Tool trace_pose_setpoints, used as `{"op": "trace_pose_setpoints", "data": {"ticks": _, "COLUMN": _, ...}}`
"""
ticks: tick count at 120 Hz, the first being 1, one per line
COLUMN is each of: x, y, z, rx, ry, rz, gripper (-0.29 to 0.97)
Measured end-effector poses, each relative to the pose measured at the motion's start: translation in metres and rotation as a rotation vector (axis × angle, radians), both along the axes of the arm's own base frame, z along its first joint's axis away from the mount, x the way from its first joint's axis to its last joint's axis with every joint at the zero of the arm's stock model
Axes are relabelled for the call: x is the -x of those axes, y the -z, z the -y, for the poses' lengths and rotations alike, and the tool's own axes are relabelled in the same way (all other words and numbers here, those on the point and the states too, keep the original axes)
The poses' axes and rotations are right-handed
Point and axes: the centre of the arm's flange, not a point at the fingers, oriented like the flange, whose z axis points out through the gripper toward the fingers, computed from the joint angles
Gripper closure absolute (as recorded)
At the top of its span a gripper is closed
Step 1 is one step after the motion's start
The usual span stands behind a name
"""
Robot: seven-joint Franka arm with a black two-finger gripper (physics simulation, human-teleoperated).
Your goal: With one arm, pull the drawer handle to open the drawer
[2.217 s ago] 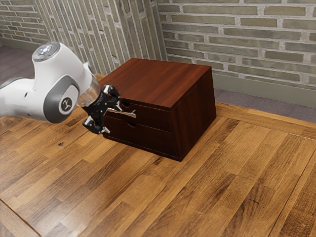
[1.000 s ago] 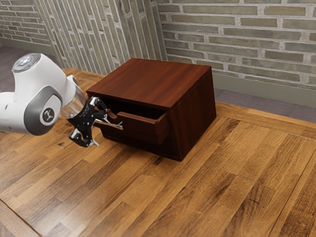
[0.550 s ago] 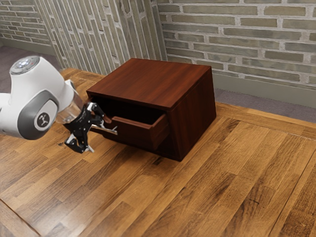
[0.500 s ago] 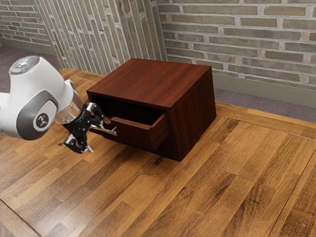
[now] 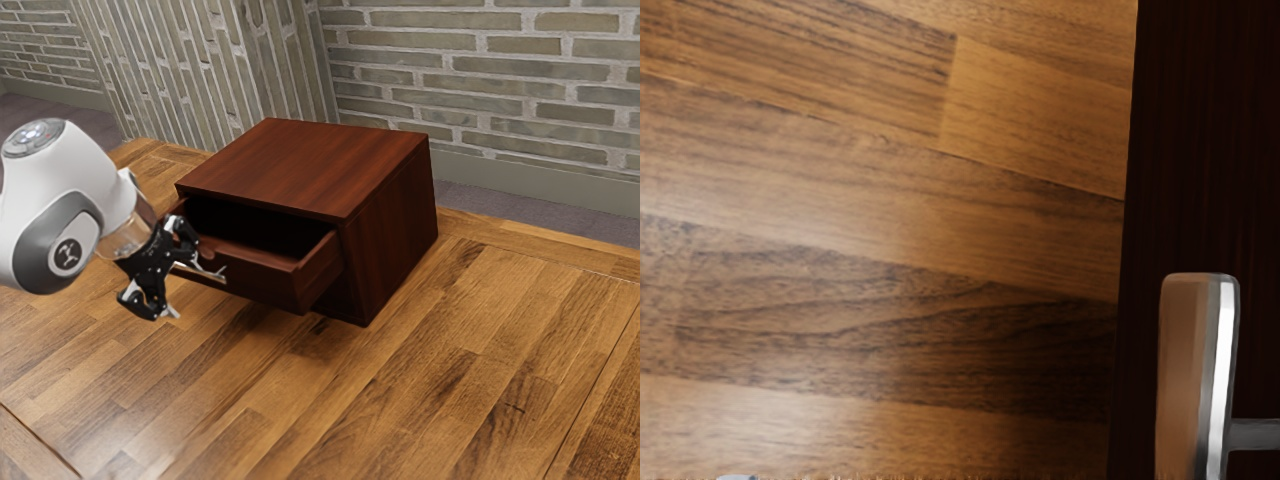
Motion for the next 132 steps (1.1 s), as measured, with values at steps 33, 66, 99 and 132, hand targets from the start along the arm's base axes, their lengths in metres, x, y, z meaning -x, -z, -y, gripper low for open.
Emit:
{"op": "trace_pose_setpoints", "data": {"ticks": 33, "x": 0.013, "y": -0.008, "z": 0.003, "rx": 0.01, "ry": -0.011, "rz": 0.01, "gripper": 0.19}}
{"op": "trace_pose_setpoints", "data": {"ticks": 66, "x": 0.029, "y": -0.012, "z": 0.007, "rx": 0.014, "ry": -0.021, "rz": 0.009, "gripper": 0.2}}
{"op": "trace_pose_setpoints", "data": {"ticks": 99, "x": 0.042, "y": -0.013, "z": 0.01, "rx": 0.011, "ry": -0.038, "rz": -0.004, "gripper": 0.2}}
{"op": "trace_pose_setpoints", "data": {"ticks": 132, "x": 0.052, "y": -0.02, "z": 0.015, "rx": 0.009, "ry": -0.057, "rz": -0.009, "gripper": 0.2}}
